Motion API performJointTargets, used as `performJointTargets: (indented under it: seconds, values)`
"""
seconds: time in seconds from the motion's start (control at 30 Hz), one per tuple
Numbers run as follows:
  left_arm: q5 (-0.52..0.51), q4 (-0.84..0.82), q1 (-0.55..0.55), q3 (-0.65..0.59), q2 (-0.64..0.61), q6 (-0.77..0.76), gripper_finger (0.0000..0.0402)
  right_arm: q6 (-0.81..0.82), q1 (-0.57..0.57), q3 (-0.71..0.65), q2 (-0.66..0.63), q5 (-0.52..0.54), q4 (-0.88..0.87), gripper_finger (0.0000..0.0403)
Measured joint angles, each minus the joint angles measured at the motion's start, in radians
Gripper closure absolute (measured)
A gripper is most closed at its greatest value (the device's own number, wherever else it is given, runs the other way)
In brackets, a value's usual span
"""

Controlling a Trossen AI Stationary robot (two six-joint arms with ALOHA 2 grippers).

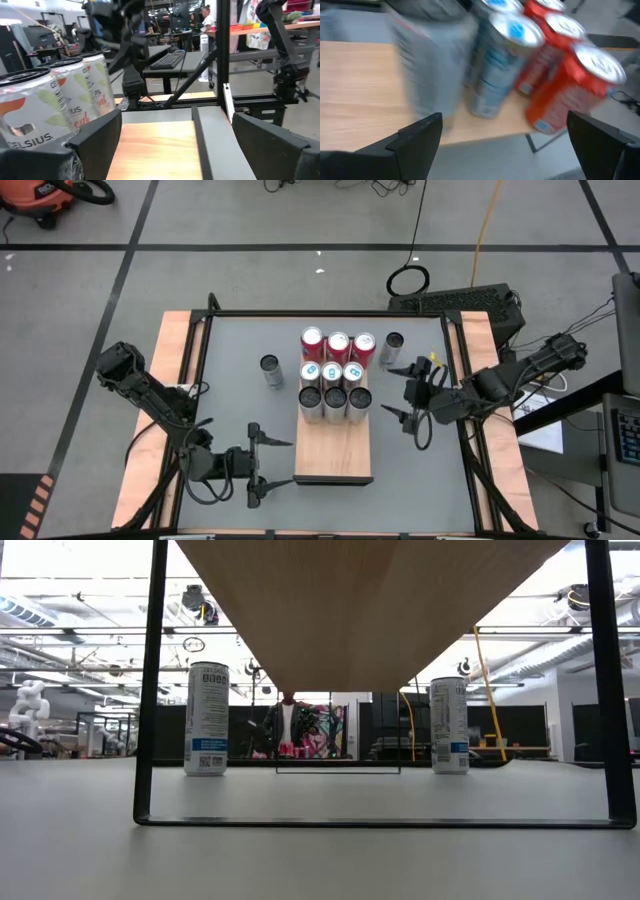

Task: Place canned beverage on shelf
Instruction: Adjust the orange can on the shelf

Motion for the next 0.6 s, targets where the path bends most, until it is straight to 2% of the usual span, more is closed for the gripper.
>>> performJointTargets:
  seconds: [0.23, 0.33, 0.47, 0.6]
  values:
    - [-0.025, 0.0, 0.02, 0.0, 0.0, 0.0, 0.0027, 0.032, -0.004, -0.34, -0.127, 0.221, 0.233, 0.0038]
    - [-0.042, 0.0, 0.032, 0.0, 0.0, 0.0, 0.0027, 0.028, -0.024, -0.461, -0.148, 0.299, 0.329, 0.0051]
    - [-0.07, -0.003, 0.056, 0.0, 0.0, 0.0, 0.0027, -0.03, -0.066, -0.565, -0.159, 0.345, 0.493, 0.0091]
    - [-0.069, -0.008, 0.083, 0.0, 0.0, 0.001, 0.0027, -0.095, -0.104, -0.579, -0.158, 0.339, 0.592, 0.0145]
